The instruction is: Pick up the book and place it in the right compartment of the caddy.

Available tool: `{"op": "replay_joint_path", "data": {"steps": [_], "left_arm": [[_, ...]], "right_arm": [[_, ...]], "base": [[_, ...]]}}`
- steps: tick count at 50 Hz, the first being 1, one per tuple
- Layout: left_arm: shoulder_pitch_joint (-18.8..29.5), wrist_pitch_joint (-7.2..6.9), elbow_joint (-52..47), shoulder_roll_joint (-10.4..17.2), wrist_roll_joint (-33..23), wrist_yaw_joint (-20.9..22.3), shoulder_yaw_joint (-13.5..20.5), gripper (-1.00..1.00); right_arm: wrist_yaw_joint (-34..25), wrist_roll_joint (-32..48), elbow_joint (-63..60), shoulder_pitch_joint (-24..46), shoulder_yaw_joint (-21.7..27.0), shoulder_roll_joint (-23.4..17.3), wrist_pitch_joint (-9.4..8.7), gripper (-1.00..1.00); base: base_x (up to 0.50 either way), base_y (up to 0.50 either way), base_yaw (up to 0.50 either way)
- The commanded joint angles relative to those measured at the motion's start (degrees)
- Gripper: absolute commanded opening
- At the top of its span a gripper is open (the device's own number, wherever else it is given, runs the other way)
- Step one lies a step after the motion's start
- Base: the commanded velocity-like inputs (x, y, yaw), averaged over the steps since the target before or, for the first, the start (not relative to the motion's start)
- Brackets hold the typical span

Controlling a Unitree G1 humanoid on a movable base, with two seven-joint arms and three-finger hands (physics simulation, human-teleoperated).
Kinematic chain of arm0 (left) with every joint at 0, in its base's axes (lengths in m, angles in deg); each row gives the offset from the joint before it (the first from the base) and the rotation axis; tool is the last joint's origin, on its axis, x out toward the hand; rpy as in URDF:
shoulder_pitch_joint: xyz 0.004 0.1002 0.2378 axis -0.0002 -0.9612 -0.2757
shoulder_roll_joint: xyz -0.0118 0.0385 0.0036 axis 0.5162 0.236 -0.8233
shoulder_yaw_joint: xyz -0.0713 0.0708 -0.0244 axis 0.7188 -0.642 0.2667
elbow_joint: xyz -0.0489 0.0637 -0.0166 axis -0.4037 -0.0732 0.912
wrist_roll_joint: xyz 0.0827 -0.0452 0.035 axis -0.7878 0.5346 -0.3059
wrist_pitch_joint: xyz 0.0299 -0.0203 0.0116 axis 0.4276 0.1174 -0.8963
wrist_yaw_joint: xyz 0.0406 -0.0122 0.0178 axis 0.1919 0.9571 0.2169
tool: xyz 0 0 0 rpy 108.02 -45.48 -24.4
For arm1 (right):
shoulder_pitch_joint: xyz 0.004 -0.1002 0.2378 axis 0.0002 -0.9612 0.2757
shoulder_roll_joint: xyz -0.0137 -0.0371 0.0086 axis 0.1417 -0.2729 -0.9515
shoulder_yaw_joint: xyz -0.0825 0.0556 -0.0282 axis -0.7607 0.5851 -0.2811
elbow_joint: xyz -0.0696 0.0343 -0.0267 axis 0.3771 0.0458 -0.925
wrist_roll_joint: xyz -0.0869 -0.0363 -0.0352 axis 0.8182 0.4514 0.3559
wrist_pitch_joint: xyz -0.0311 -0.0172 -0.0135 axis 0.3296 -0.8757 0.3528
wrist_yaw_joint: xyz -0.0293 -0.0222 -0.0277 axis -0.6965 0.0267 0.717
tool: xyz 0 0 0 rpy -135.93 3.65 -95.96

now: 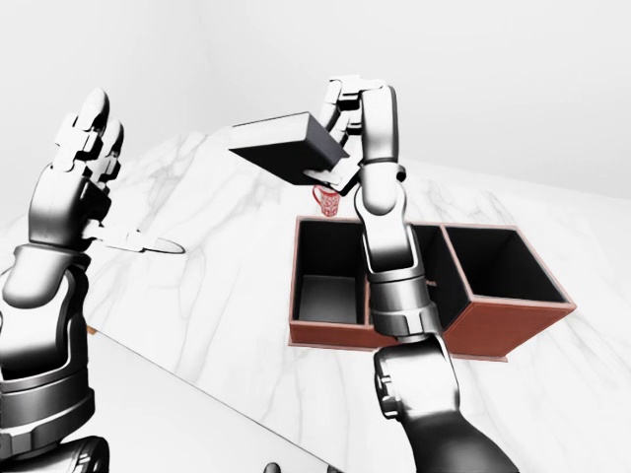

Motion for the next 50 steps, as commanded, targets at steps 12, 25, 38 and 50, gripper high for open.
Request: {"op": "replay_joint_path", "data": {"steps": [12,25,38,50], "left_arm": [[-3.62,0.0,6.31,-2.96,7.42,-8.37,-1.57,1.0],[-4.6,0.0,8.39,-4.26,7.96,-9.96,-2.01,1.0],[-4.5,0.0,8.62,-4.19,9.64,-11.16,-2.09,1.0],[-4.5,0.0,8.63,-4.19,9.25,-10.98,-2.29,1.0]], "right_arm": [[2.92,-2.41,-0.03,3.68,2.2,-4.08,0.0,-1.0],[3.76,-4.89,-1.02,3.94,4.24,-7.8,0.0,-1.0],[4.15,-7.35,-1.84,0.63,7.54,-13.35,0.0,-1.0],[4.53,-10.42,-0.91,-1.66,9.71,-16.72,0.0,-1.0]], "base": [[0.0,0.0,0.0],[0.0,0.0,0.0],[0.0,0.0,0.0],[0.0,0.0,0.0]]}}
